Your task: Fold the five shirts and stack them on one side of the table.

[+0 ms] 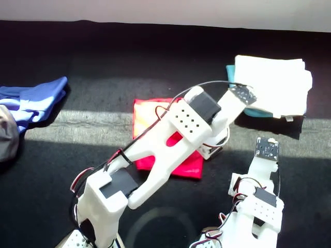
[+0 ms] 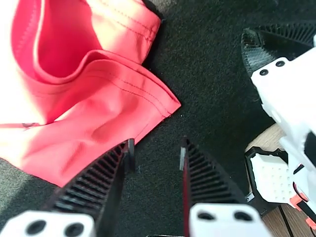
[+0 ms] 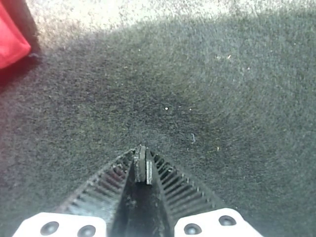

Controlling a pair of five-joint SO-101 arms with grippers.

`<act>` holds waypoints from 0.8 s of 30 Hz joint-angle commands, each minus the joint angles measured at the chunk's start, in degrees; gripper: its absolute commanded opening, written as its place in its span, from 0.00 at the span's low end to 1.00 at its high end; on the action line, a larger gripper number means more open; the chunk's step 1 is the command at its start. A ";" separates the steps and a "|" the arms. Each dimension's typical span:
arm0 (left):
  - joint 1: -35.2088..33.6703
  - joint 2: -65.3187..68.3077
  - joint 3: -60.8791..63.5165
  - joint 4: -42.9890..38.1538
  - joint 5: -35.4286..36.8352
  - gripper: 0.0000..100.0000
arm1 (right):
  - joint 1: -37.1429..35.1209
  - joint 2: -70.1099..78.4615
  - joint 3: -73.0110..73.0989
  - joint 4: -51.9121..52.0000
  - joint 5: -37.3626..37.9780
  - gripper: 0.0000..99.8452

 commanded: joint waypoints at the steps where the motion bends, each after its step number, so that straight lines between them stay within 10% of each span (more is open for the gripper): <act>1: -1.01 -4.70 -1.10 -0.70 -0.44 0.17 | 1.80 -0.13 0.66 -1.19 -0.35 0.01; 12: -22.99 -1.45 -3.82 -8.18 -0.35 0.02 | 0.92 0.40 -3.82 2.07 -0.35 0.01; 24: -26.59 16.84 -3.82 -19.52 -0.09 0.01 | -25.19 8.66 -47.96 23.78 -0.35 0.01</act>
